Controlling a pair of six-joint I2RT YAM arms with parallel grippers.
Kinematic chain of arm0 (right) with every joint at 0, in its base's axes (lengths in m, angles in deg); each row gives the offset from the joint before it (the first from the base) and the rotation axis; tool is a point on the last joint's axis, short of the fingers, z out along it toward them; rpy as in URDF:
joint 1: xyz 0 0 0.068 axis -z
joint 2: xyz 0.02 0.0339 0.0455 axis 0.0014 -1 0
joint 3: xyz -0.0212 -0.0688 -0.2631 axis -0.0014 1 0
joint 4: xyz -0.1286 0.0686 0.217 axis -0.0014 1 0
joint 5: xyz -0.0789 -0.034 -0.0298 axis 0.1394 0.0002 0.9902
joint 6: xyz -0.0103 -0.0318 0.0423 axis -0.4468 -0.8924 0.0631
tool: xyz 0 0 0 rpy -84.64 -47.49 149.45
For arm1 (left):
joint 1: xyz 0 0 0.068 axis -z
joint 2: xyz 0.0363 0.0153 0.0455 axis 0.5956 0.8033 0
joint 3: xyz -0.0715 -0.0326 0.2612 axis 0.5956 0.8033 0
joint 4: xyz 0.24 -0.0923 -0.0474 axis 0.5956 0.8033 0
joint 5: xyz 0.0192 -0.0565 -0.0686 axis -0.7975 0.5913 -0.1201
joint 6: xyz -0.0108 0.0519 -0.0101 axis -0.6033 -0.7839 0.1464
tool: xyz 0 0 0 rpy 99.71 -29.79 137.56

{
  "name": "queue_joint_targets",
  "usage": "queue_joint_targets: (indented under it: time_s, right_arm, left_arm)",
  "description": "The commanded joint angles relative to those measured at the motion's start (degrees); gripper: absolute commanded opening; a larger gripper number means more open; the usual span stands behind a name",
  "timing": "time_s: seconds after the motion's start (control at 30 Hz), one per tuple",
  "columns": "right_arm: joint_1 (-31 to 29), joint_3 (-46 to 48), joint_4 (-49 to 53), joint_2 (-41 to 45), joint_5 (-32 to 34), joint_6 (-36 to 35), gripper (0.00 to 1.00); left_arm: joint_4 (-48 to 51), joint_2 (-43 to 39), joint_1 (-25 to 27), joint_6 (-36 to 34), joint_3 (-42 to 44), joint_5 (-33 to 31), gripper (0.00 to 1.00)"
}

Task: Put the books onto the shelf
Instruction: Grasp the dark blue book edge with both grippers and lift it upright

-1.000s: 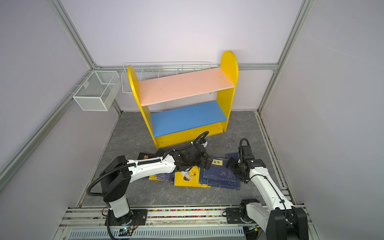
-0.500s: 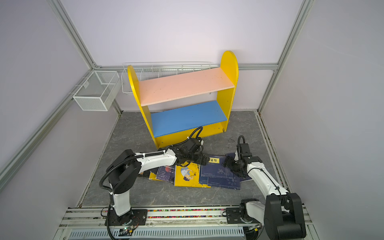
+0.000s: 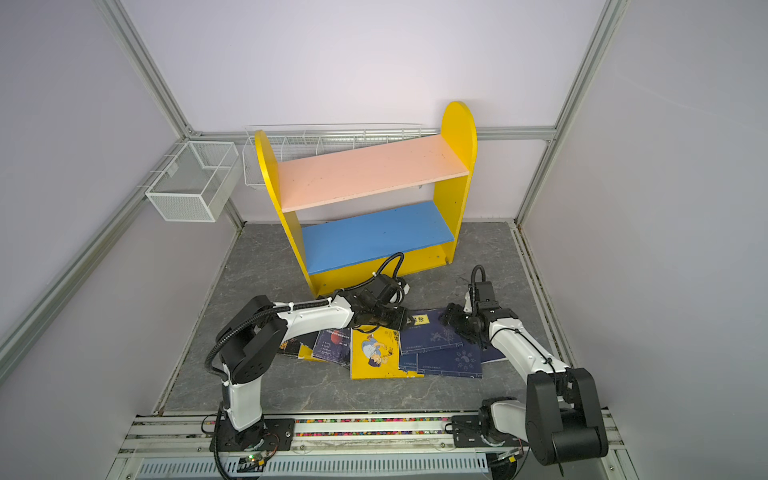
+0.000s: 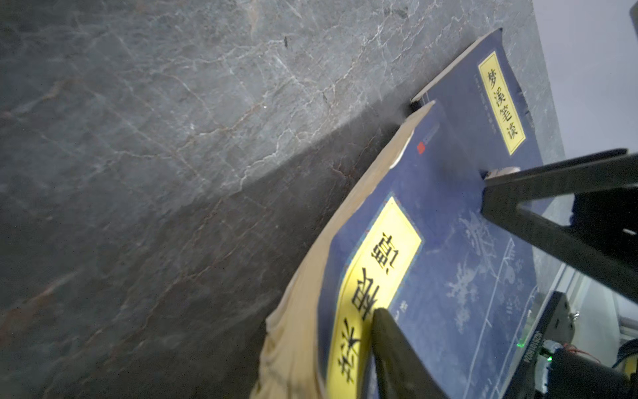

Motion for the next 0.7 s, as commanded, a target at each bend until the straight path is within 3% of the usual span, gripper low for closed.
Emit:
queue_joint_targets:
  time_s: [0.0,0.1,0.4,0.67]
  right_arm:
    - [-0.51,-1.49,-0.92,0.24,-0.59,1.06,0.77]
    - [-0.6,-2.05,-0.14,1.19,-0.39,0.87,0.77]
    - [-0.6,-5.19,3.31,9.72,-0.74,0.31,0.79]
    - [-3.12,-4.27,-6.56,13.07,-11.63,3.4,0.79]
  left_arm:
    - [1.57,-0.5,-0.36,-0.32,0.23,0.35,0.17]
    - [-0.17,-1.93,-1.06,0.86,1.0,-0.32,0.0]
    - [-11.73,-14.4,-5.08,6.25,6.85,0.71,0.0]
    - [-32.56,-25.07,-8.62,18.78,18.46,-1.21,0.0]
